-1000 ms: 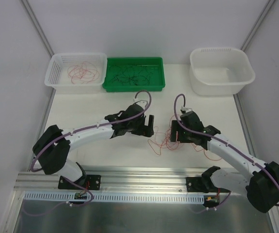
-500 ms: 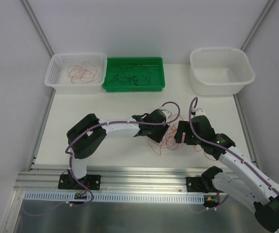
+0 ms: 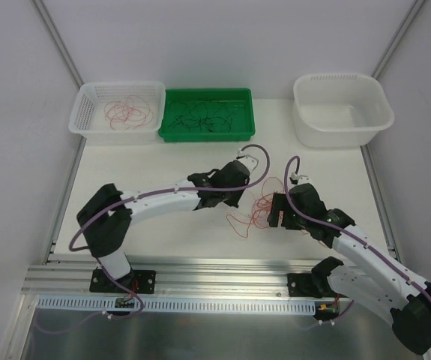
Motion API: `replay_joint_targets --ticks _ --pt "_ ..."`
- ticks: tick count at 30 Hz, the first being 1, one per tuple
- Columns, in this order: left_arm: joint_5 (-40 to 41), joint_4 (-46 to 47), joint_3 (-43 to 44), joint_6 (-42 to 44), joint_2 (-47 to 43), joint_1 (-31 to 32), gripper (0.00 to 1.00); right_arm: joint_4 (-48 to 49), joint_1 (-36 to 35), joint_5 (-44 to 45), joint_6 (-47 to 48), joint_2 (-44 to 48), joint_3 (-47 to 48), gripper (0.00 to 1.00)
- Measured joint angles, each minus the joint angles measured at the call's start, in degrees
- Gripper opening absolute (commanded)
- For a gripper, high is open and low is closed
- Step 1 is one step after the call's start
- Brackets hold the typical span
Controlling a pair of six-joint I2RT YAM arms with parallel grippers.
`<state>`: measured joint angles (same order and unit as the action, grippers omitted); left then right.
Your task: Untangle the cables
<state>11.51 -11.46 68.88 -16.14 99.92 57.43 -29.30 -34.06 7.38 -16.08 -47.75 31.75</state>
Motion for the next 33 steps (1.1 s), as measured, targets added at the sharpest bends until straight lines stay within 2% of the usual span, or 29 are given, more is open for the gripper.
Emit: replay_joint_targets --ticks 4,7,11,18,26,29,33 --pt "3.76 -0.94 -0.02 2.19 -13.90 -0.04 0.00 4.15 0.13 -0.50 -0.90 -4.39 -1.62 0.75" --pt "6.19 -1.88 0.68 4.15 -23.39 -0.22 0.00 6.36 1.07 -0.55 -1.79 -7.28 -3.17 0.62" --pt "7.21 -4.76 2.82 5.97 -31.41 -2.16 0.00 8.22 4.11 -0.55 -2.89 -9.92 -5.05 0.47" --pt "11.58 -11.80 8.24 10.62 -39.82 -6.25 0.00 8.74 6.73 -0.52 -3.45 -10.93 -6.23 0.43" --pt "18.23 -18.86 20.85 17.59 -40.89 -20.94 0.00 7.61 8.55 0.09 -3.54 -10.95 -6.03 0.43" --pt "20.22 -20.50 25.49 19.76 -40.30 -23.93 0.00 7.15 8.85 -0.35 -3.50 -10.84 -5.90 0.49" --pt "13.70 -21.11 26.88 18.71 -40.68 -24.15 0.00 5.75 7.06 -1.79 -2.36 -8.85 -3.74 0.59"
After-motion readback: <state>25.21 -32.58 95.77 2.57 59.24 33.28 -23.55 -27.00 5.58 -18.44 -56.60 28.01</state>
